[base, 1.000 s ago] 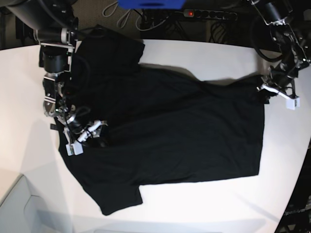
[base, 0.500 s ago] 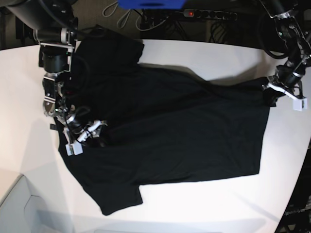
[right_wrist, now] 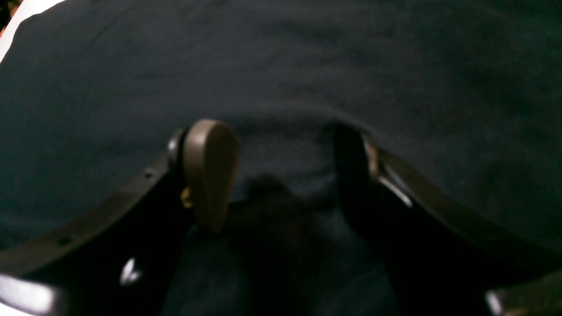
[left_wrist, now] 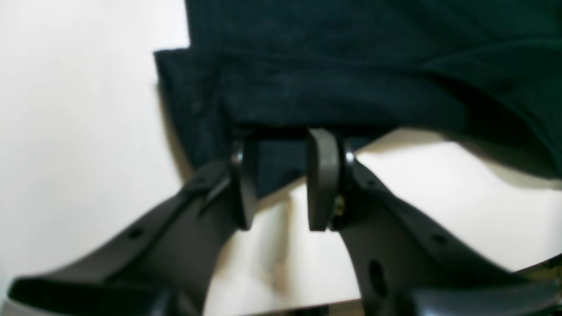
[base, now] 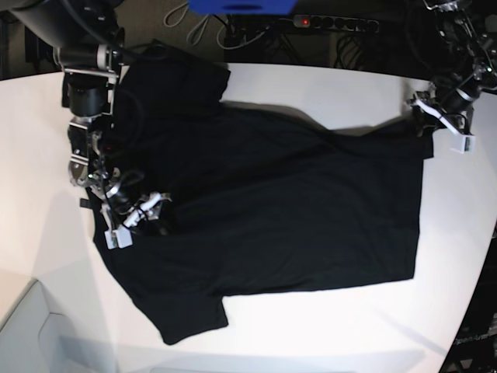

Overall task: Layout the t-shirt on the table in an organized manner, then fold the t-shirt properly
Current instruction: 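Hold the shirt edges with both grippers to keep it taut, then release the shirt edge with the left gripper and regrasp it nearer the sleeve, then pull the shirt side with the left gripper toward the collar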

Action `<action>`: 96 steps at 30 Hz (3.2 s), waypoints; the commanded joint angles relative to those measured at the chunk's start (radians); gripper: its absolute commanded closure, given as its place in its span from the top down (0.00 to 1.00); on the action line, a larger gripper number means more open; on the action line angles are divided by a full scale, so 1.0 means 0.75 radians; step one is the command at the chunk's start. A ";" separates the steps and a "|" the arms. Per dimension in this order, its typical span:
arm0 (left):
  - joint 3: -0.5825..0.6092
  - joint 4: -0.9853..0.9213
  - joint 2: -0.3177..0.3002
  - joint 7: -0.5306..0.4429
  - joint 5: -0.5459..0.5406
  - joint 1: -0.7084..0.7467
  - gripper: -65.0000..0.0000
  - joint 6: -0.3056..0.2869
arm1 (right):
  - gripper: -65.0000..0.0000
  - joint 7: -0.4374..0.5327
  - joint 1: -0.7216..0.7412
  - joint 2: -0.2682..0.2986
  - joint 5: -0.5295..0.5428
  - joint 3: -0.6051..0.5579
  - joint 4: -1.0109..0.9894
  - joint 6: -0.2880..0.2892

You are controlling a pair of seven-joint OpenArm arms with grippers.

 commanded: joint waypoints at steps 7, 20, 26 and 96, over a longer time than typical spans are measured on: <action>-0.009 0.162 -0.021 -0.024 -0.010 -0.065 0.23 0.002 | 0.58 -0.057 0.006 0.012 -0.029 0.003 0.001 -0.032; 0.570 0.102 -0.037 -0.024 0.776 -0.537 0.23 0.002 | 0.58 -0.057 -0.010 0.014 -0.029 0.001 0.001 -0.032; 0.846 -0.016 -0.048 -0.024 0.972 -0.521 0.23 0.002 | 0.58 -0.057 -0.010 0.014 -0.029 0.001 0.001 -0.032; 0.592 -0.530 -0.099 -0.500 1.156 -0.940 0.23 0.002 | 0.57 -0.059 -0.563 -0.011 -0.031 -0.001 1.004 -0.032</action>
